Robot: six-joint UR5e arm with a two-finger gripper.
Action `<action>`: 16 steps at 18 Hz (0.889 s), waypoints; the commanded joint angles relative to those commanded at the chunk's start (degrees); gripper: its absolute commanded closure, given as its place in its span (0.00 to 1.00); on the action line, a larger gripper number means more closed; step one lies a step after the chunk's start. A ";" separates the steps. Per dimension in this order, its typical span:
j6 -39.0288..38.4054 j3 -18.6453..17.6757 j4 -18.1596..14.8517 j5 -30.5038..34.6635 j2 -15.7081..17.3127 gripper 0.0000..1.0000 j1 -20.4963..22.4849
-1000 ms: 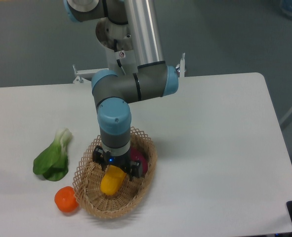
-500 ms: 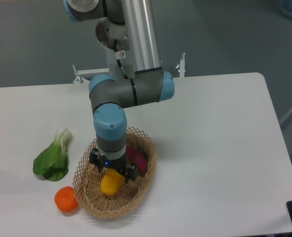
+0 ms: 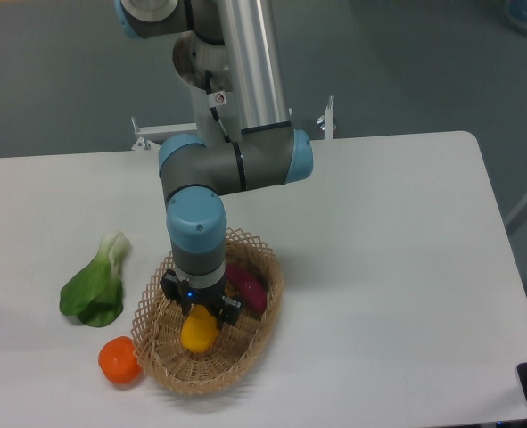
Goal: Pick up the mango from the basket
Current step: 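Lower the gripper around the yellow mango and close on it, then lift the mango out of the basket and carry it beside the basket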
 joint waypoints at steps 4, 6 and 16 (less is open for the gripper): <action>0.09 0.26 0.00 0.00 0.17 0.67 0.00; 0.09 0.70 -0.09 0.09 0.52 0.66 0.09; 13.42 5.27 -4.74 3.96 8.08 0.66 11.49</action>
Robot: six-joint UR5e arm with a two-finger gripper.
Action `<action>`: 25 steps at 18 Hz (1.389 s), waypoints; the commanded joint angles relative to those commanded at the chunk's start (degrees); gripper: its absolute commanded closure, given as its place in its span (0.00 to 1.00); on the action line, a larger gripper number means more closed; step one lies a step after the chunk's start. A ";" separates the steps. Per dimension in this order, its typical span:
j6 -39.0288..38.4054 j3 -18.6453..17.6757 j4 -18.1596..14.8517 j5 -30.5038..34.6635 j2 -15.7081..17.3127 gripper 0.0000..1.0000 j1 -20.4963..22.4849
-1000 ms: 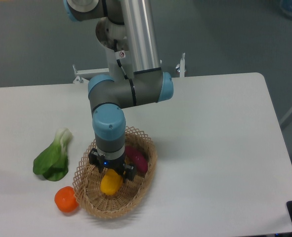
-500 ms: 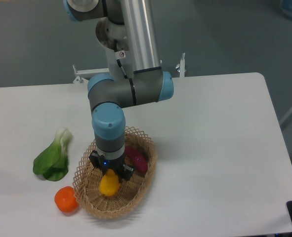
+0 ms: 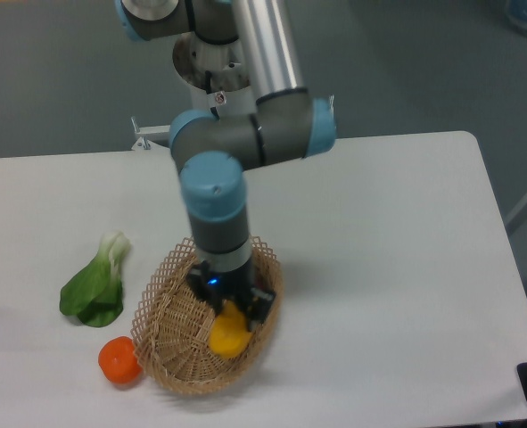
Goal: Pick up the mango from the basket
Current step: 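Lift the mango out of the basket and carry it beside the basket, then hold the mango raised above the table, away from the basket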
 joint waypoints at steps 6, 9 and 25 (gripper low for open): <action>10.46 2.55 -4.40 -0.79 0.62 0.66 10.21; 15.65 2.81 -4.40 -1.41 0.62 0.66 14.16; 21.47 3.69 -11.00 -2.64 3.70 0.66 18.74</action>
